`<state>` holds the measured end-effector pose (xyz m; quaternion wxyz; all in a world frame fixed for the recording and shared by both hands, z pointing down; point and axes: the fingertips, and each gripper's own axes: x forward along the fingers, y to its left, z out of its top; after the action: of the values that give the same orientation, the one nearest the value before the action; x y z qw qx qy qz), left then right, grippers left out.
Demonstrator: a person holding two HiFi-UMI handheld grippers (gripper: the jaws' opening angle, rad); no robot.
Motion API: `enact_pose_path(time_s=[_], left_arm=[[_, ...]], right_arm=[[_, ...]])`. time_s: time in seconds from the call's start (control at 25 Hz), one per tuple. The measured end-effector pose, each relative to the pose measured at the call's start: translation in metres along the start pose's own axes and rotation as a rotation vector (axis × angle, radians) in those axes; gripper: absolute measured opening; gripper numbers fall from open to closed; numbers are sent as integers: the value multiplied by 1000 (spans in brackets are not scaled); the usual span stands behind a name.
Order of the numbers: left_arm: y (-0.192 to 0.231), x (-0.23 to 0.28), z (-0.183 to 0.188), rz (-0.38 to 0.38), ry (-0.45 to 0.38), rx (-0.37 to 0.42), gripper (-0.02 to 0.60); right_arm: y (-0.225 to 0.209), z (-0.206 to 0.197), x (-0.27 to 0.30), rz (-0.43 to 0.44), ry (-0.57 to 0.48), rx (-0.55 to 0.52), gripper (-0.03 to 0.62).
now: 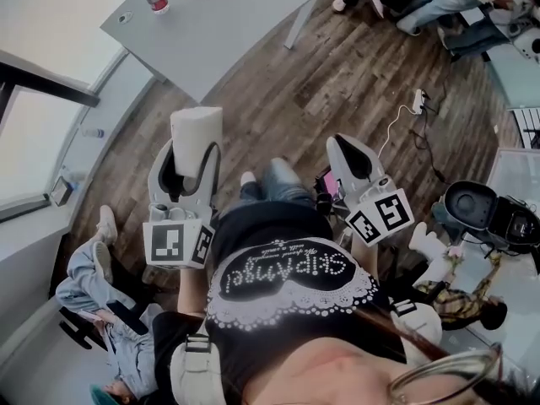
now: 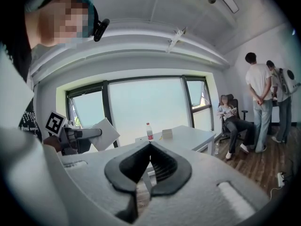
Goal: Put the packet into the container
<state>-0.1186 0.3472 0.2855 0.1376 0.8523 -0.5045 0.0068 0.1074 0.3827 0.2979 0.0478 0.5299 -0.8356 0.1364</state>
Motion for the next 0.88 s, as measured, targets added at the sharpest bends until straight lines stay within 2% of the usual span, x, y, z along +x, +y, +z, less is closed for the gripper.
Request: enact_pose_path(time_s=[0.36,0.64,0.88], left_arm=[[10,15,-2,14,9,-23,278],[18,45,3,66,0,-27,278],[25,78,16,116,-40,-35,278]], right_arm=[[-5,0,21,23,8,13,3],[-29,11,58,82,14,6,3],[-56,25,92,124,26,-7,3]])
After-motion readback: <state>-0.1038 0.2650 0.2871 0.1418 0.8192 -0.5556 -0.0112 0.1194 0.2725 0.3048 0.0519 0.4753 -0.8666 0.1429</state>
